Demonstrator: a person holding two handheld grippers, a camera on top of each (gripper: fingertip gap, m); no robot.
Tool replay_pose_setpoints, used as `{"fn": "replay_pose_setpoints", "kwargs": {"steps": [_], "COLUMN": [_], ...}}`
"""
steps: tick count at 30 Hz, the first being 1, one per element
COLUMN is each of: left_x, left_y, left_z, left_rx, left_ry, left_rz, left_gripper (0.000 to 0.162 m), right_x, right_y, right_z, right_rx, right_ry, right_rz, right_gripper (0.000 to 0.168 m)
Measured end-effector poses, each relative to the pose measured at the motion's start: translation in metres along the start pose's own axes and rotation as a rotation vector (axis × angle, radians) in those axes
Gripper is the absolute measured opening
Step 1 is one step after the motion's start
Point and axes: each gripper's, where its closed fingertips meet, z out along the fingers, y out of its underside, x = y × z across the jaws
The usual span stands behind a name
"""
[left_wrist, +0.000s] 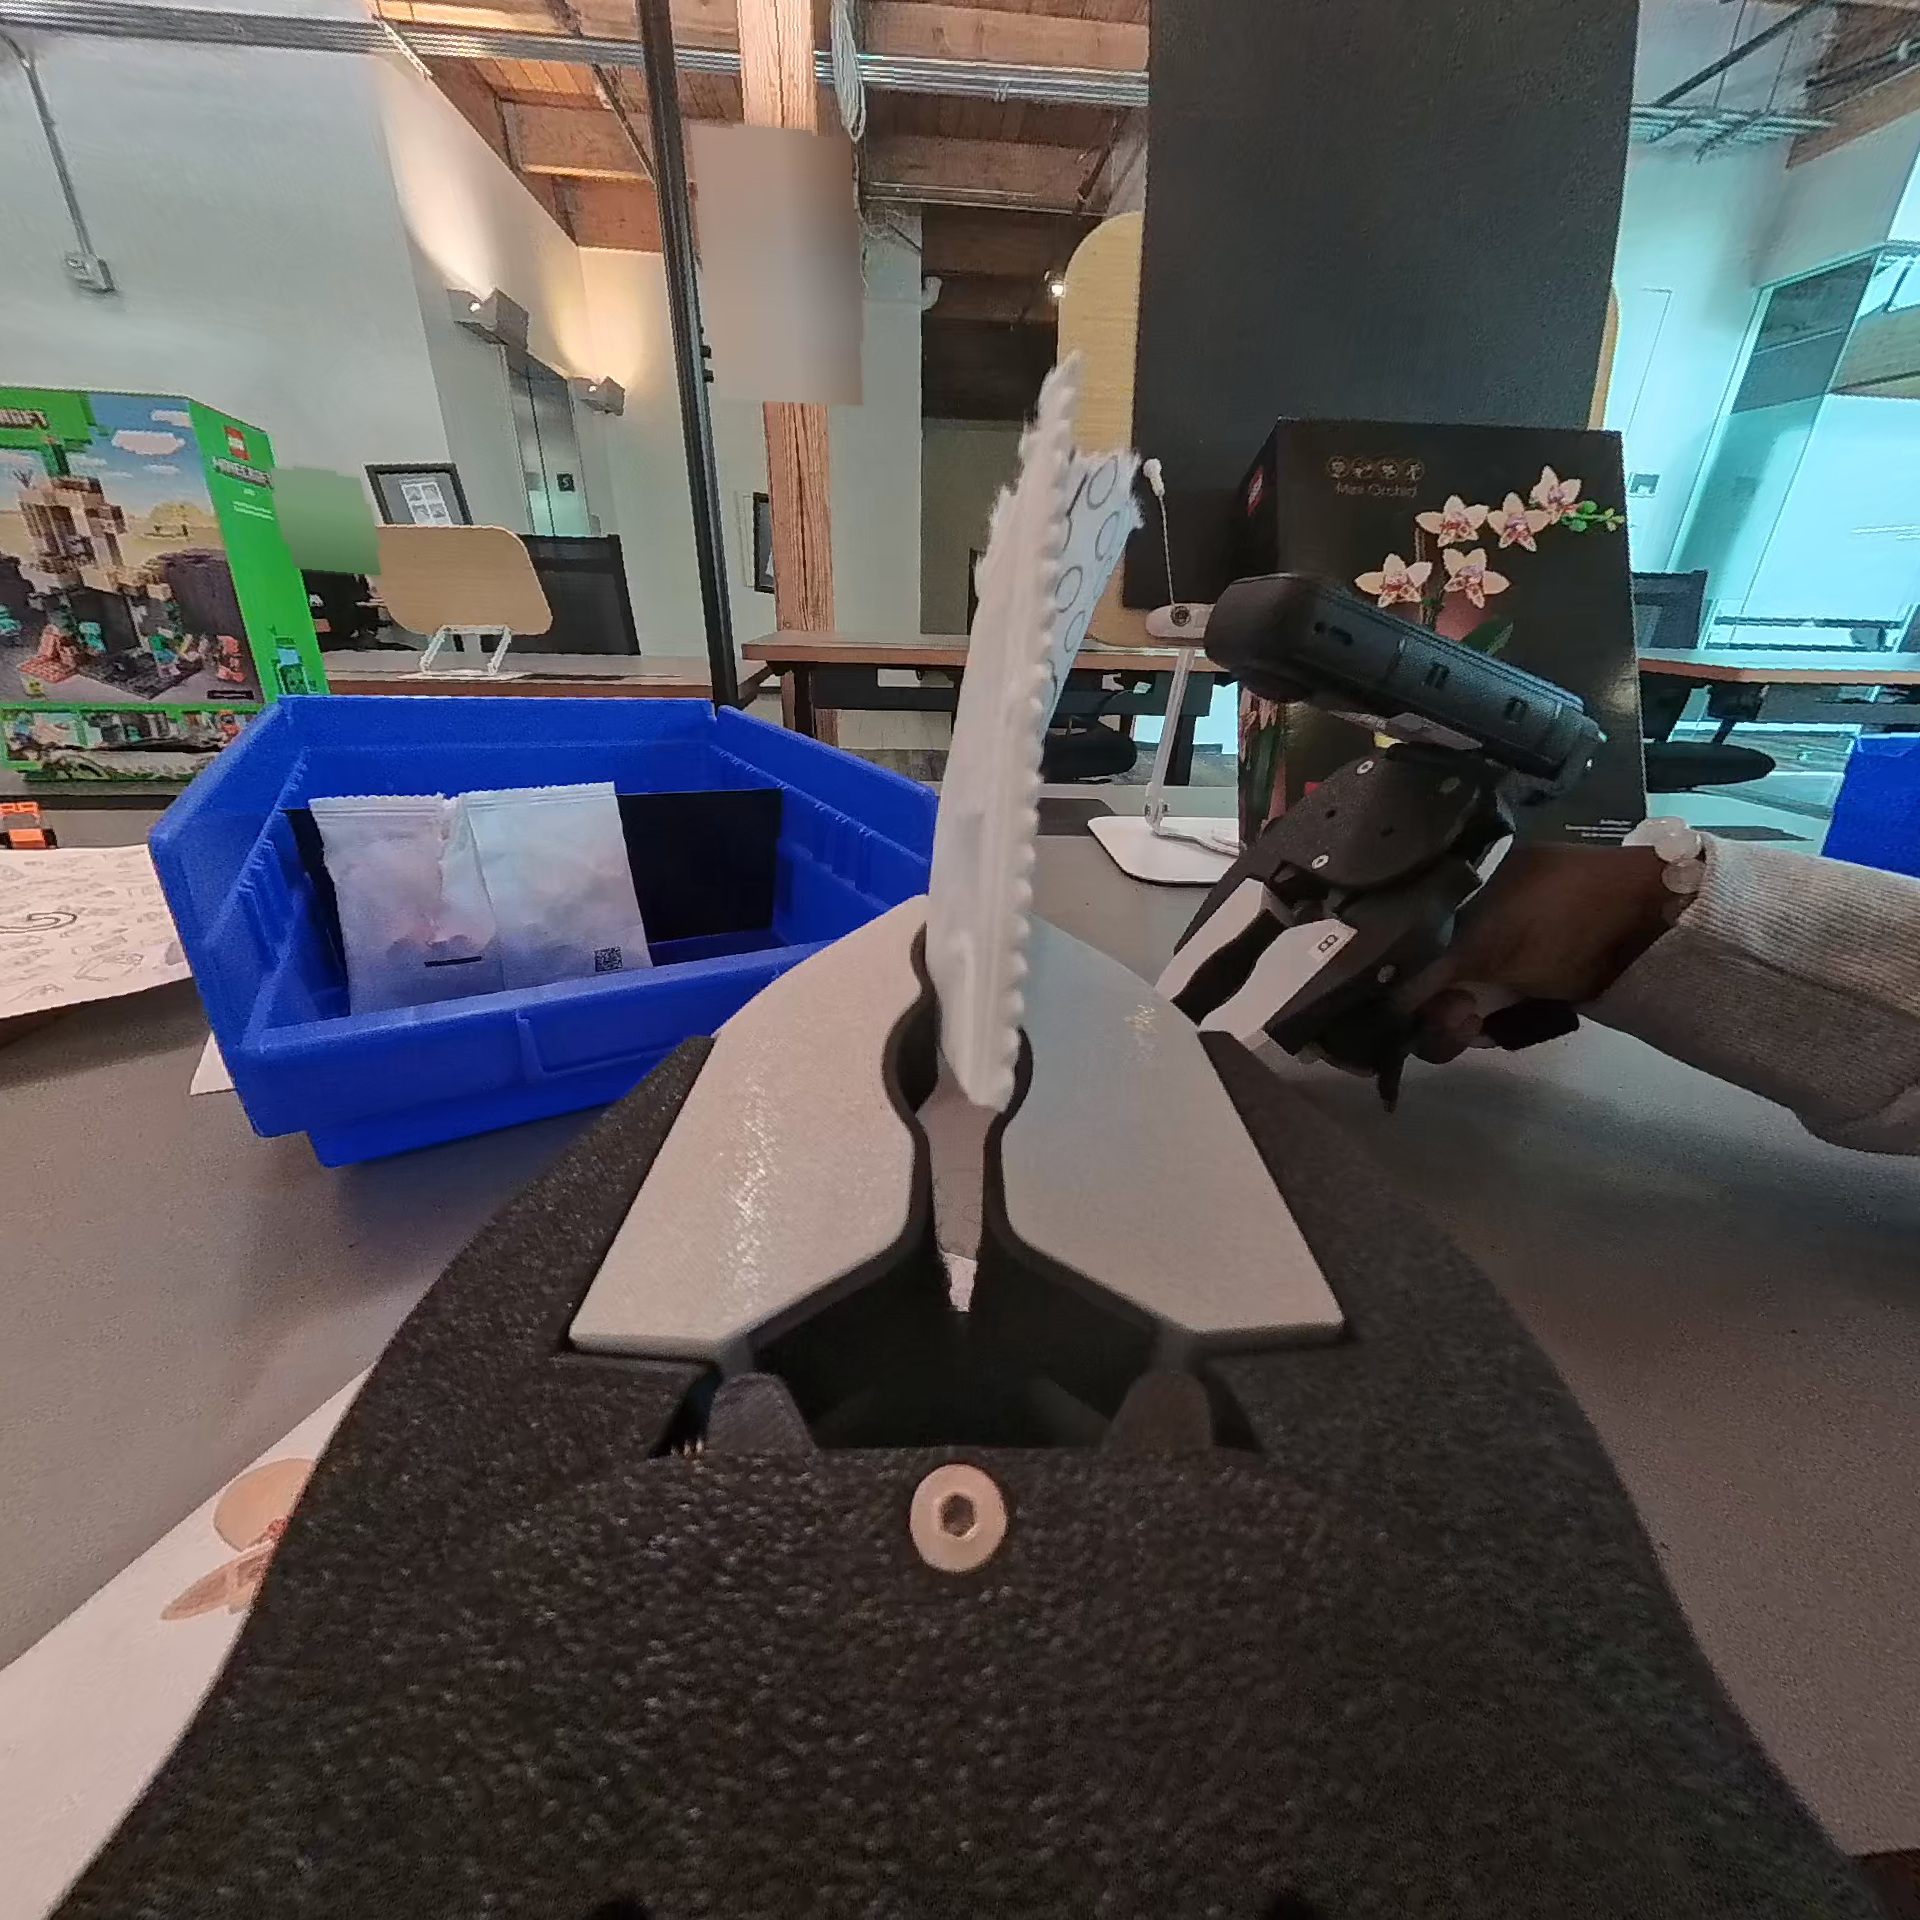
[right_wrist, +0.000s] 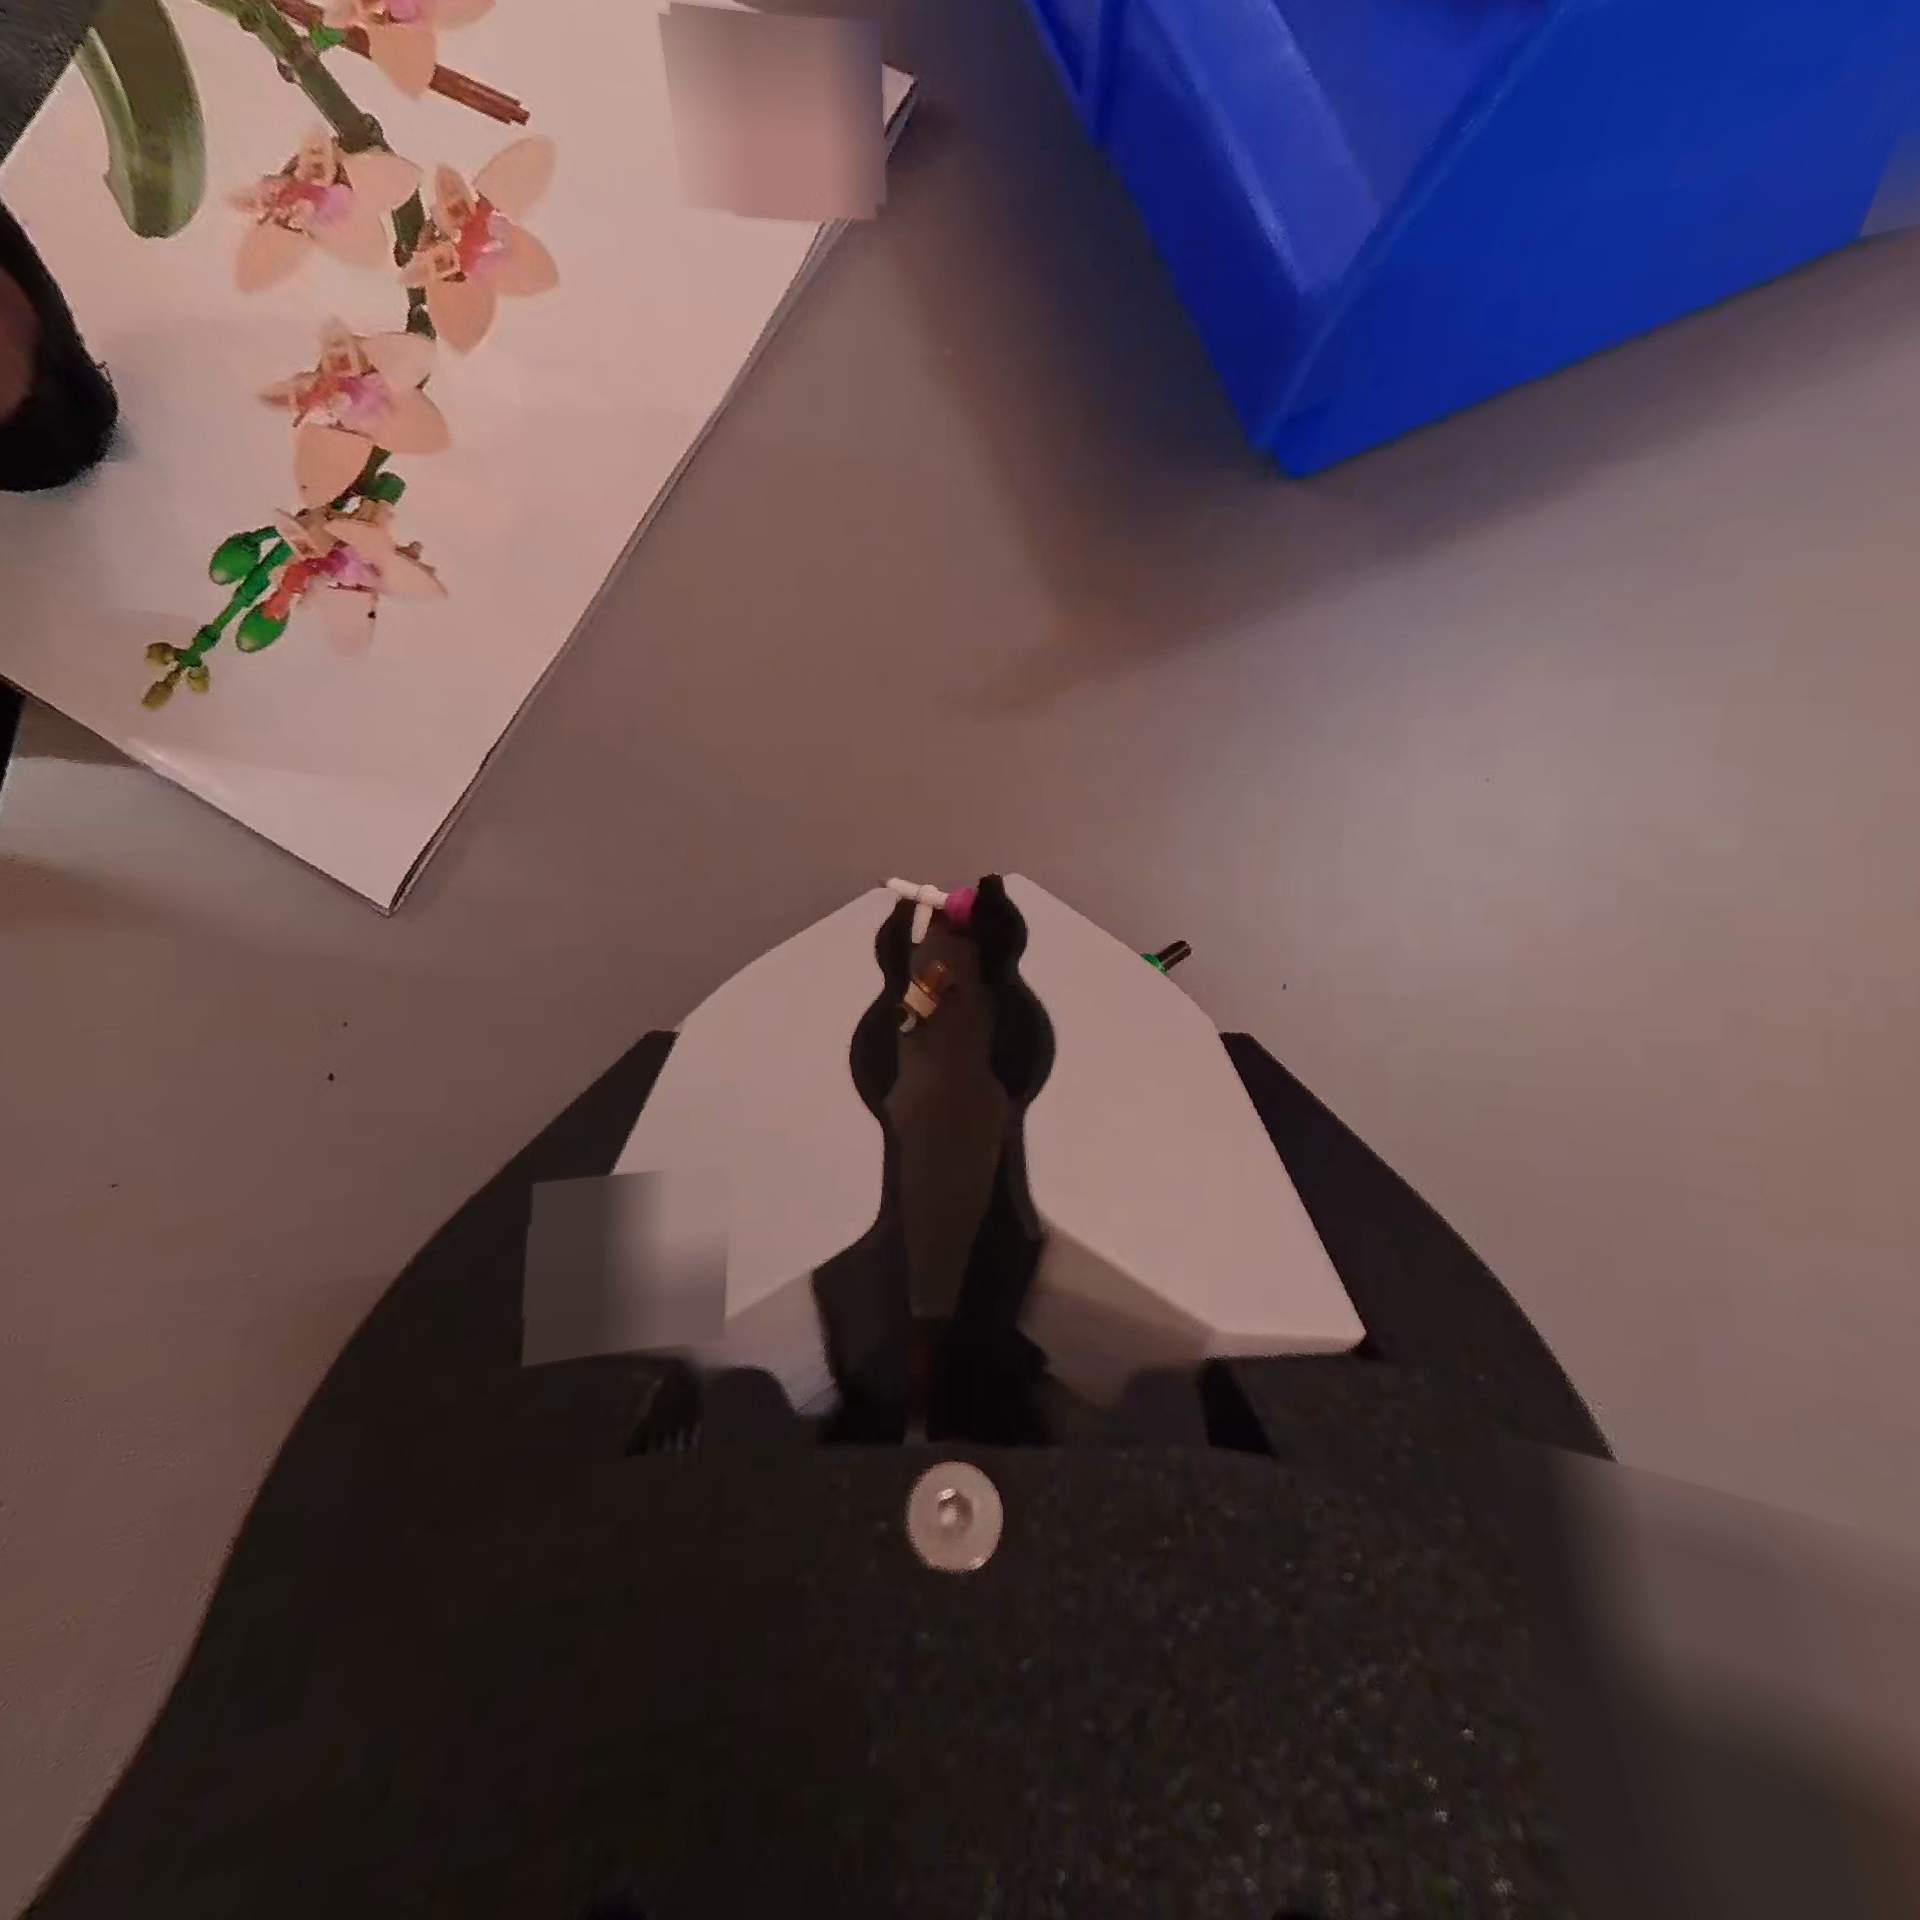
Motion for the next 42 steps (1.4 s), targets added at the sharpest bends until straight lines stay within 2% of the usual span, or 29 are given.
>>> {"fn": "replay_pose_setpoints", "kwargs": {"steps": [2, 4, 8, 10, 12, 14, 17, 22, 27, 30, 32, 34, 36, 39, 42], "left_x": [0.000, -0.001, -0.001, 0.000, 0.001, 0.002, 0.004, 0.002, 0.004, 0.005, 0.003, 0.000, -0.001, 0.000, 0.000], "left_y": [0.000, 0.000, 0.000, 0.001, 0.001, 0.000, 0.000, -0.001, 0.001, 0.001, 0.000, -0.001, -0.001, 0.000, 0.000], "left_z": [0.000, 0.000, 0.000, 0.001, 0.001, 0.001, 0.001, 0.000, 0.002, 0.002, 0.001, -0.001, 0.000, 0.000, 0.000], "left_rx": [-0.001, 0.001, -0.001, -0.001, 0.000, 0.001, 0.001, 0.006, 0.000, -0.001, 0.003, 0.007, 0.009, 0.007, 0.007], "left_ry": [0.001, 0.001, 0.001, 0.003, 0.008, 0.012, 0.014, 0.010, 0.023, 0.020, 0.009, -0.003, -0.001, 0.006, 0.005], "left_rz": [-0.003, -0.006, -0.006, -0.003, 0.000, 0.005, 0.010, 0.004, -0.003, 0.008, 0.004, -0.002, -0.012, -0.009, -0.009], "left_gripper": [0.002, 0.002, 0.002, 0.002, 0.002, 0.002, 0.002, 0.002, 0.002, 0.002, 0.002, 0.002, 0.002, 0.002, 0.002], "right_x": [0.002, -0.007, -0.045, -0.071, -0.087, -0.094, -0.097, -0.089, -0.092, -0.097, -0.089, -0.067, -0.037, -0.022, -0.020], "right_y": [-0.003, -0.025, -0.111, -0.146, -0.161, -0.164, -0.162, -0.162, -0.161, -0.161, -0.157, -0.137, -0.090, -0.024, 0.000], "right_z": [-0.003, -0.019, -0.089, -0.116, -0.116, -0.101, -0.085, -0.106, -0.114, -0.106, -0.109, -0.105, -0.081, -0.043, -0.028], "right_rx": [0.022, 0.123, 0.449, 0.558, 0.542, 0.482, 0.423, 0.506, 0.568, 0.544, 0.557, 0.511, 0.324, 0.124, 0.092], "right_ry": [0.011, -0.032, -0.106, -0.135, -0.116, -0.090, -0.081, -0.084, -0.174, -0.148, -0.128, -0.069, -0.007, -0.024, 0.014], "right_rz": [0.000, 0.016, -0.054, -0.123, -0.186, -0.229, -0.226, -0.188, -0.142, -0.201, -0.200, -0.185, -0.130, 0.024, 0.042], "right_gripper": [0.012, 0.012, 0.012, 0.012, 0.012, 0.012, 0.016, 0.028, 0.028, 0.032, 0.028, 0.023, 0.023, 0.031, 0.031]}}
